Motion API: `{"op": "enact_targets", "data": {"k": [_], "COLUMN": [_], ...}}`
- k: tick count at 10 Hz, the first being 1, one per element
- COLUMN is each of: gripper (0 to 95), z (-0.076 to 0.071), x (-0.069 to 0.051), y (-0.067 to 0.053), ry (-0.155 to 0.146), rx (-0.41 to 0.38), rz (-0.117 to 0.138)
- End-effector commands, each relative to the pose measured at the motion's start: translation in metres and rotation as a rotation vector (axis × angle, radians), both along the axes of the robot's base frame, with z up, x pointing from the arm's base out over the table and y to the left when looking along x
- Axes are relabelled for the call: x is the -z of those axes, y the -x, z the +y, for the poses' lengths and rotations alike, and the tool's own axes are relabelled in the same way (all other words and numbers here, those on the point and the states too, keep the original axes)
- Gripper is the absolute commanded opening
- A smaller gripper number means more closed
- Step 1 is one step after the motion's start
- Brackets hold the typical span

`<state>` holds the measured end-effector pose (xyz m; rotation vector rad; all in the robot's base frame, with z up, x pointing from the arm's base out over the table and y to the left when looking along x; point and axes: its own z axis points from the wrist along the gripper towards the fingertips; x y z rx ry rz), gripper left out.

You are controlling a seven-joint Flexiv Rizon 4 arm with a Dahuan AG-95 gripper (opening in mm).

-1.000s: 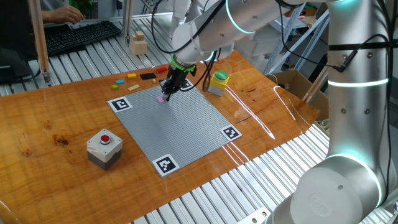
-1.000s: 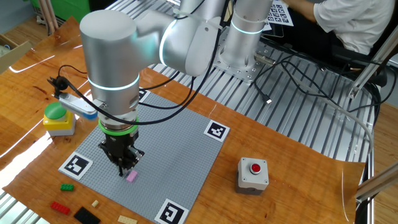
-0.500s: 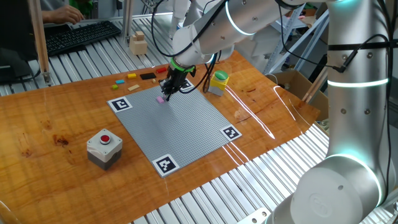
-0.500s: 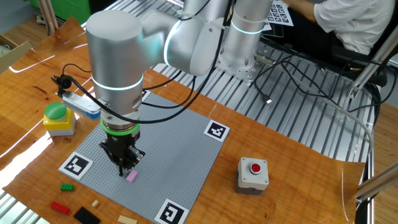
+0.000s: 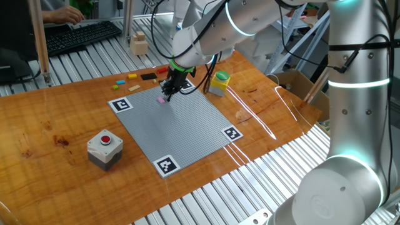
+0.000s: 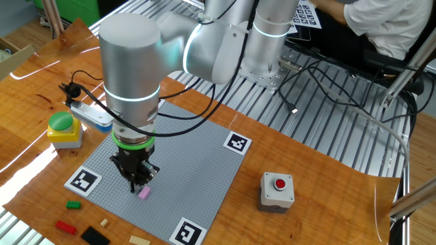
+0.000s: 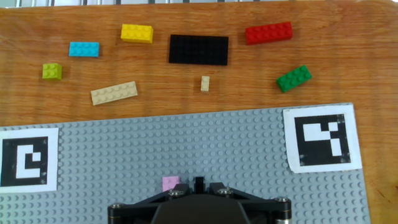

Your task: Build with small Lego blocks

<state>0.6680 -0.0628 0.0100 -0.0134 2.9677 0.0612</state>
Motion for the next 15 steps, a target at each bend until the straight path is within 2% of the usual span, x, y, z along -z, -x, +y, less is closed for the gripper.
{"op": "enact_targets", "data": {"k": [1, 3, 4, 7, 9, 12, 13, 14, 15], "gripper": [19.0, 19.0, 38.0, 38.0, 38.0, 38.0, 19.0, 0.0, 0.0], "z": [0.001, 0.002, 0.003, 0.004, 0.005, 0.005, 0.005, 0.005, 0.006], "x": [0.014, 0.016, 0.014, 0.009, -0.001, -0.001, -0.003, -0.008, -0.01], "y": [-0.001, 0.0, 0.0, -0.001, -0.002, -0.001, -0.001, -0.001, 0.0], "ry": [-0.009, -0.018, -0.022, -0.013, -0.018, -0.024, -0.028, -0.036, -0.034], "rx": [0.003, 0.015, 0.022, 0.025, 0.02, 0.013, 0.013, 0.006, -0.001], "rz": [0.006, 0.026, 0.025, 0.048, 0.075, 0.09, 0.097, 0.116, 0.119]}}
